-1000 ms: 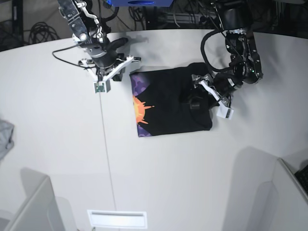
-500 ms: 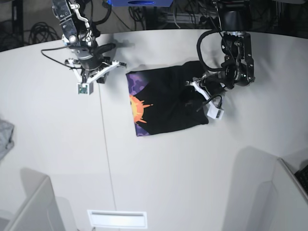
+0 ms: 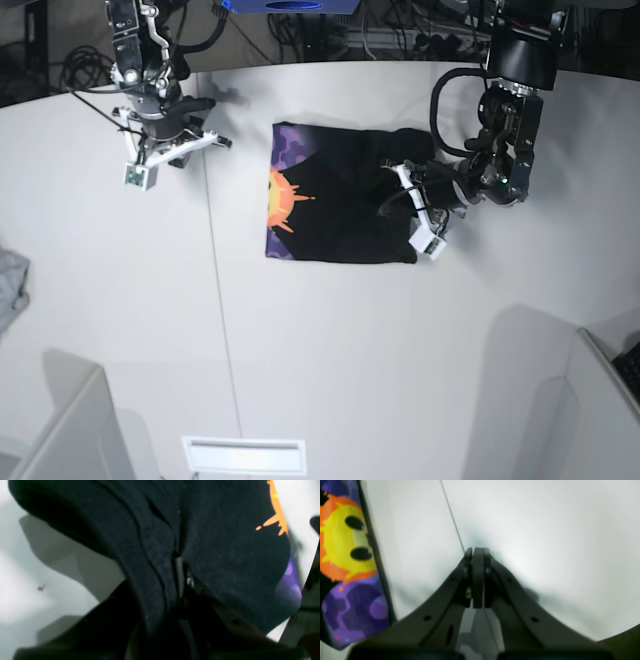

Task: Fold the T-shirt properly
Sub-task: 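Rotate and drag the folded shirt with the left gripper to square it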

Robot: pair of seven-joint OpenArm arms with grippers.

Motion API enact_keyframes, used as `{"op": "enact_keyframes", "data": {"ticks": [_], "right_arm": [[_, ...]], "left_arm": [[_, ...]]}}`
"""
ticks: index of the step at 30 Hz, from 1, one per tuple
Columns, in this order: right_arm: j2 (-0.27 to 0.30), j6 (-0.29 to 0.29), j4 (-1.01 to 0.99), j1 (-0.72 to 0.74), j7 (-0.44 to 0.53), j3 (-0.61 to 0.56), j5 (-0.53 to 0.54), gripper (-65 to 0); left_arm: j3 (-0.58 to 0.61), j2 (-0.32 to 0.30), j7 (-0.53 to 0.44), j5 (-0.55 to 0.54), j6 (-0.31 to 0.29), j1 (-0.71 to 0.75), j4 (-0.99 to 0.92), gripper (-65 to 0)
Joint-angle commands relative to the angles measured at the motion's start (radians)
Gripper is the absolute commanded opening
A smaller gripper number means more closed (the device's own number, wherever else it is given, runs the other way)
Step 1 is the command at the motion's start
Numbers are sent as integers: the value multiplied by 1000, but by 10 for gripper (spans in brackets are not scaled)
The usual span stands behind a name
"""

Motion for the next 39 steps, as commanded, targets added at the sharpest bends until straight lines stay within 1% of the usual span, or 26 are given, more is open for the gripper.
{"op": "enact_keyframes", "data": {"ticks": [1,10,13,16,18,20,21,22,24,26,28,29,32,39], "right_arm": [[3,2,19,0,18,2,-1,-650],[-3,-4,19,-9,21,2,-1,-650],[-37,-4,19,-11,17,47,-1,-650],[-75,-4,18,-18,17,105,-2,-650],[-89,-4,18,-31,17,131,-2,-650],[-101,-4,19,-40,18,144,-2,-650],[-103,-4,19,-46,21,153,-2,-650],[-108,-4,19,-51,23,156,-2,-650],[-124,-4,19,-58,23,163,-4,-650],[-143,-4,19,-58,23,182,-4,-650],[-158,-4,19,-58,23,194,-4,-650],[-164,-4,19,-60,23,200,-4,-650],[-169,-4,19,-60,23,203,-4,-650],[-173,-4,19,-58,23,203,-4,-650]], "left_arm": [[43,-38,100,82,19,-3,-7,-650],[386,-207,97,84,15,-173,82,-650],[485,-238,95,84,15,-239,104,-650],[566,-242,95,87,13,-310,102,-650],[613,-242,95,128,13,-345,104,-650],[670,-238,94,196,4,-374,104,-650],[696,-236,92,239,-17,-387,104,-650],[716,-233,92,280,-48,-396,104,-650],[736,-203,87,371,-113,-408,104,-650],[739,-178,51,481,-171,-408,104,-650],[739,-170,20,564,-210,-404,102,-650],[739,-155,6,604,-210,-402,102,-650],[739,-118,3,658,-210,-401,96,-650],[745,-35,3,668,-210,-404,73,-650]]}}
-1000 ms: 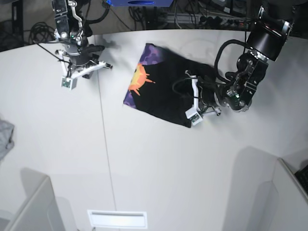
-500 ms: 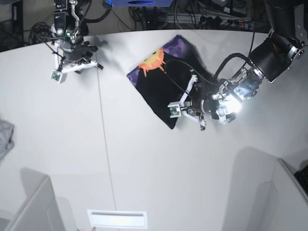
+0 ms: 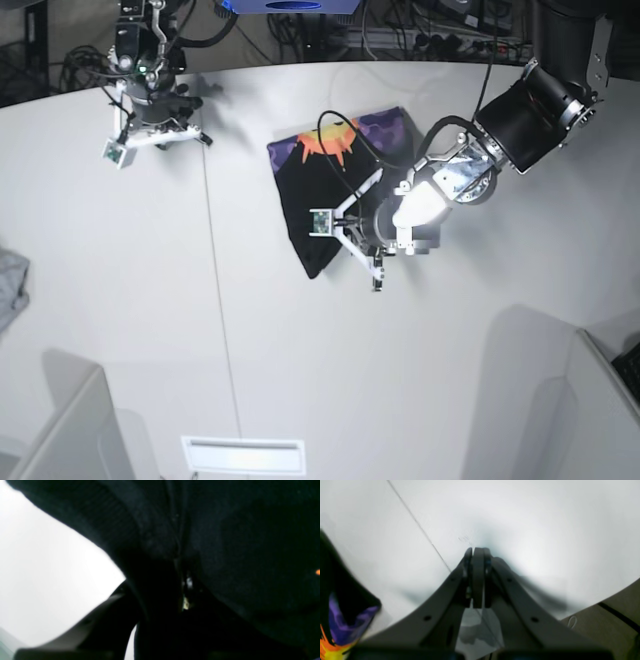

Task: Fold the T-shirt properly
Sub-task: 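Rotate and drag the folded shirt with the left gripper to square it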

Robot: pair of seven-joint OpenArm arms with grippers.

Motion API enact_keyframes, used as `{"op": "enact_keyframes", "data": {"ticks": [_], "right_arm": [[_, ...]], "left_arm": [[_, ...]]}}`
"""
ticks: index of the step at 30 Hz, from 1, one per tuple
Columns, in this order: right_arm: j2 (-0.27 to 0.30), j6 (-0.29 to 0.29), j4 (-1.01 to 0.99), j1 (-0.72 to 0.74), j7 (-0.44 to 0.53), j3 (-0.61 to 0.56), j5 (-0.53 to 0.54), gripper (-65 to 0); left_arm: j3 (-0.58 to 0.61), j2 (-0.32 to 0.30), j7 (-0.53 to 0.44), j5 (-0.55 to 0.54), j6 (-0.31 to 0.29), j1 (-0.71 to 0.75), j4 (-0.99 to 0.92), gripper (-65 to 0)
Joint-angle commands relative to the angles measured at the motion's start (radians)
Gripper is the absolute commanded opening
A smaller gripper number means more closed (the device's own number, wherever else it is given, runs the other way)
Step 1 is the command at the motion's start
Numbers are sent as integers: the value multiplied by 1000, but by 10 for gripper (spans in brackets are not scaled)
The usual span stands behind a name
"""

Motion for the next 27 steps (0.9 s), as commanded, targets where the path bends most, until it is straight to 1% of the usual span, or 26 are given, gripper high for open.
{"op": "enact_keyframes", "data": {"ticks": [1,5,8,11,13,15,18,21,27], "right_arm": [[1,-3,19,0,19,2,-4,-650],[3,-3,18,1,19,2,-4,-650],[6,-3,18,4,19,2,-4,-650],[7,-3,18,6,19,2,-4,-650],[7,-3,18,7,19,2,-4,-650],[9,-3,18,7,19,2,-4,-650],[9,-3,16,7,19,2,-4,-650],[9,-3,16,7,19,2,-6,-650],[9,-3,15,7,19,2,-6,-650]], "left_arm": [[12,21,7,-5,-9,-3,-26,-650],[12,78,5,-3,-9,-8,-81,-650],[16,110,4,-3,-9,-14,-87,-650],[107,116,4,-3,-9,-56,-93,-650],[145,118,4,-3,-9,-73,-93,-650],[150,119,4,-5,-9,-88,-93,-650],[141,149,4,-5,-9,-105,-93,-650],[147,156,4,-5,-9,-111,-95,-650],[148,202,4,-5,-9,-105,-116,-650]]}}
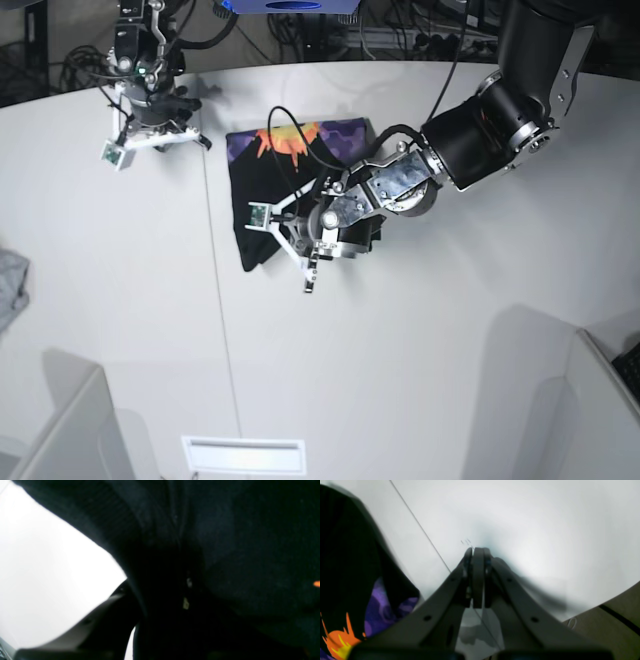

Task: Fold the T-shirt properly
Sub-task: 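Rotate and drag the folded shirt with the left gripper to square it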

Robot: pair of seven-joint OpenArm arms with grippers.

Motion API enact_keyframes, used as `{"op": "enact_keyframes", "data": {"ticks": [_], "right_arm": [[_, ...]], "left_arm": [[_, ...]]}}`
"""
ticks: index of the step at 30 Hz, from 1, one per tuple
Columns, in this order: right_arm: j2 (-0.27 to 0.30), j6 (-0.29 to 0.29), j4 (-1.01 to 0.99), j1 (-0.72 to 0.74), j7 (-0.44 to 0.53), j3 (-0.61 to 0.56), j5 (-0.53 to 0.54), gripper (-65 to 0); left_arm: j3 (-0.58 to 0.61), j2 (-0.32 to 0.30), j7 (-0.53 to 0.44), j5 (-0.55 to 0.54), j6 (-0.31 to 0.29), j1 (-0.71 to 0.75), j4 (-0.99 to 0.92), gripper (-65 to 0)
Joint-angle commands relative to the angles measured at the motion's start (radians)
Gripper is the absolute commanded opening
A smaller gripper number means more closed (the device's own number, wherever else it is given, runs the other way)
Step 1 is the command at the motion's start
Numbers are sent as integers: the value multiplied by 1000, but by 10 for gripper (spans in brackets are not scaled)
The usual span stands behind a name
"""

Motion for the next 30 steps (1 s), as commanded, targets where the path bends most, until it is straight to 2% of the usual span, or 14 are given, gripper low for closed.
{"op": "enact_keyframes", "data": {"ticks": [1,16,19,24,27,30], "right_arm": [[5,-3,15,0,19,1,-5,-650],[5,-1,14,0,19,1,-5,-650],[5,-1,14,-2,19,1,-5,-650],[5,2,14,-5,19,-2,-5,-650],[5,2,14,-3,19,-6,-5,-650],[5,3,14,-2,19,-6,-5,-650]], "left_arm": [[2,20,-10,-26,-16,-6,-10,-650],[2,33,-8,-23,-16,-19,-32,-650],[2,33,-8,26,-16,-19,-32,-638],[1,36,-8,138,-16,-23,-32,-406],[-4,40,-8,138,-16,-43,-32,-267],[-7,45,-8,139,-16,-63,-32,-165]]}}
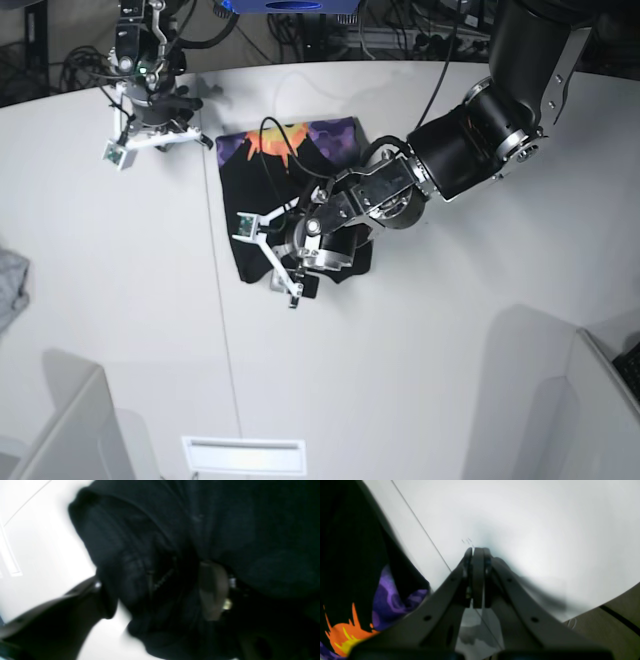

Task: Fold the T-shirt properly
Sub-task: 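Rotate and drag the folded shirt with the left gripper to square it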

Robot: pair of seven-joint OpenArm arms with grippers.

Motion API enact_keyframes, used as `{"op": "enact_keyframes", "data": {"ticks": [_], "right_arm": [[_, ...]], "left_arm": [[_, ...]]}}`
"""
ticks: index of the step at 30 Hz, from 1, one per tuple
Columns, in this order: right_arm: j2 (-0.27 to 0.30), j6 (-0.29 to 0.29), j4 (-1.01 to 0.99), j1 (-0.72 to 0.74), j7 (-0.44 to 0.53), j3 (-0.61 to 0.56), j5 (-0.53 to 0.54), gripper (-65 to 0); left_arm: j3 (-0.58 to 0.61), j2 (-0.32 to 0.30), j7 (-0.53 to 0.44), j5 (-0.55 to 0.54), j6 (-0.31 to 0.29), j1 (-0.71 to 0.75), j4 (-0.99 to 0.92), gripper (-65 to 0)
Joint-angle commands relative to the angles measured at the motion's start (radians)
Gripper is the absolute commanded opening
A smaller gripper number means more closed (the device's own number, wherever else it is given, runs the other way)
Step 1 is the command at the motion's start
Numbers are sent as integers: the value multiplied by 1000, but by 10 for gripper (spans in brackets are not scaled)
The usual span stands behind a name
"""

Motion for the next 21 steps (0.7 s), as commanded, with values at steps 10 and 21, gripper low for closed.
{"op": "enact_keyframes", "data": {"ticks": [10,21], "right_arm": [[6,4,14,2,19,-1,-6,-650],[38,4,18,2,19,-3,-7,-650]], "left_arm": [[-11,-7,30,18,-9,-33,225,-115],[-407,-4,159,18,-9,7,512,-117]]}}
